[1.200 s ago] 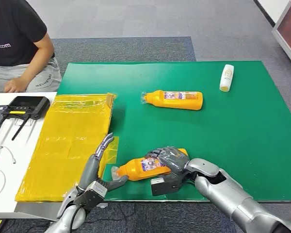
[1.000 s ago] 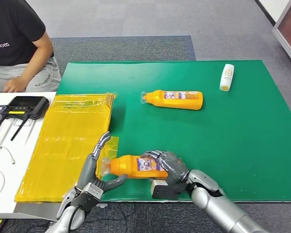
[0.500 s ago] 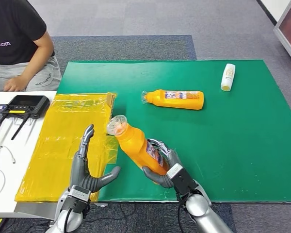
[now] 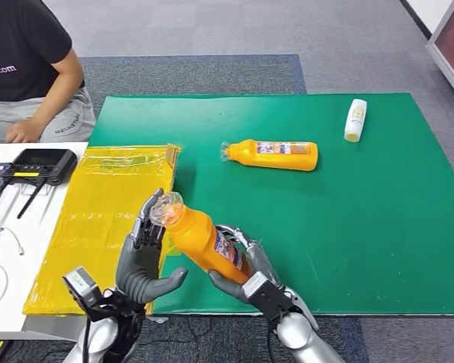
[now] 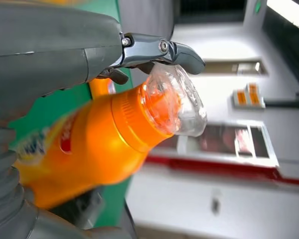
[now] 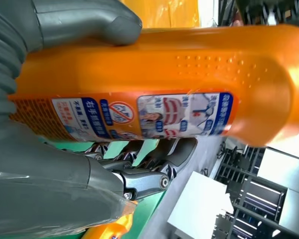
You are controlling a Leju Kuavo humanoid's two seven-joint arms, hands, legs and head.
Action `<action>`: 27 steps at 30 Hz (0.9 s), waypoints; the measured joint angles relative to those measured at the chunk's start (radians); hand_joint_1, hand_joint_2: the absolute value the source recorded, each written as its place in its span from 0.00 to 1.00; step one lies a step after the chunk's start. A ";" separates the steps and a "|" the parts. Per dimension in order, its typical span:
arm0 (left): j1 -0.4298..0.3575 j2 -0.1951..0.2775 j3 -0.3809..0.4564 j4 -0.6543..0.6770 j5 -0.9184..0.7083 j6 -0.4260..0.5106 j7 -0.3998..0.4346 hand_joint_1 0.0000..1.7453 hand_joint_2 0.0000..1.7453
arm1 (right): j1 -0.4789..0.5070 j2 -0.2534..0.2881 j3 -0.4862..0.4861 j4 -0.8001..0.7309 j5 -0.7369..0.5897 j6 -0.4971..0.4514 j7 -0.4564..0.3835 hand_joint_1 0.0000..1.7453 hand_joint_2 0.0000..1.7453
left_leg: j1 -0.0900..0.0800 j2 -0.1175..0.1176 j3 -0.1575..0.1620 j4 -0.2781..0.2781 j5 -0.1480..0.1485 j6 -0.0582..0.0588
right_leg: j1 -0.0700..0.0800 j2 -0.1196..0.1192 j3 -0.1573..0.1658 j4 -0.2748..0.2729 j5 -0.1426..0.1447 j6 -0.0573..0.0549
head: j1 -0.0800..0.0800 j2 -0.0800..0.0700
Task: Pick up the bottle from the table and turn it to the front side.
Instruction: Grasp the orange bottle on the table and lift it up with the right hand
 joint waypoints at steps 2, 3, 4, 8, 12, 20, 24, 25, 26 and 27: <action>-0.004 -0.015 0.016 0.000 0.065 -0.069 0.029 0.00 1.00 | 0.002 0.002 0.005 0.000 -0.004 -0.003 -0.004 1.00 1.00 | 0.000 0.000 0.000 0.000 0.000 0.000 | 0.000 0.000 0.000 0.000 0.000 0.000 | 0.000 0.000; -0.004 -0.024 0.024 0.001 0.089 -0.090 0.039 0.00 1.00 | 0.003 0.003 0.007 -0.001 -0.007 -0.003 -0.006 1.00 1.00 | 0.000 0.000 0.000 0.000 0.000 0.000 | 0.000 0.000 0.000 0.000 0.000 0.000 | 0.000 0.000; -0.004 -0.033 0.031 0.002 0.106 -0.103 0.046 0.00 1.00 | 0.003 0.004 0.009 -0.003 -0.010 -0.003 -0.007 1.00 1.00 | 0.000 0.000 0.000 0.000 0.000 0.000 | 0.000 0.000 0.000 0.000 0.000 0.000 | 0.000 0.000; -0.005 -0.063 0.050 0.008 0.145 -0.122 0.054 0.00 1.00 | 0.006 0.005 0.016 -0.024 -0.013 0.000 -0.008 1.00 1.00 | 0.000 0.000 0.000 0.000 0.000 0.000 | 0.000 0.000 0.000 0.000 0.000 0.000 | 0.000 0.000; -0.011 -0.085 0.064 0.015 0.165 -0.122 0.058 0.00 1.00 | 0.006 0.005 0.021 -0.044 -0.015 0.005 -0.007 1.00 1.00 | 0.000 0.000 0.000 0.000 0.000 0.000 | 0.000 0.000 0.000 0.000 0.000 0.000 | 0.000 0.000; -0.020 -0.117 0.074 0.044 0.169 -0.063 0.063 0.00 1.00 | 0.006 0.005 0.022 -0.076 -0.043 0.007 -0.003 1.00 1.00 | 0.000 0.000 0.000 0.000 0.000 0.000 | 0.000 0.000 0.000 0.000 0.000 0.000 | 0.000 0.000; -0.021 -0.120 0.079 0.068 0.134 -0.028 0.053 0.00 1.00 | 0.006 0.005 0.022 -0.094 -0.050 0.001 0.004 1.00 1.00 | 0.000 0.000 0.000 0.000 0.000 0.000 | 0.000 0.000 0.000 0.000 0.000 0.000 | 0.000 0.000; -0.023 -0.120 0.080 0.074 0.127 -0.026 0.052 0.00 1.00 | 0.006 0.005 0.021 -0.097 -0.051 0.000 0.005 1.00 1.00 | 0.000 0.000 0.000 0.000 0.000 0.000 | 0.000 0.000 0.000 0.000 0.000 0.000 | 0.000 0.000; -0.025 -0.120 0.080 0.080 0.118 -0.026 0.052 0.00 1.00 | 0.006 0.005 0.021 -0.099 -0.051 0.000 0.005 1.00 1.00 | 0.000 0.000 0.000 0.000 0.000 0.000 | 0.000 0.000 0.000 0.000 0.000 0.000 | 0.000 0.000; -0.028 -0.120 0.080 0.087 0.107 -0.025 0.052 0.00 1.00 | 0.007 0.005 0.021 -0.101 -0.051 0.000 0.006 1.00 1.00 | 0.000 0.000 0.000 0.000 0.000 0.000 | 0.000 0.000 0.000 0.000 0.000 0.000 | 0.000 0.000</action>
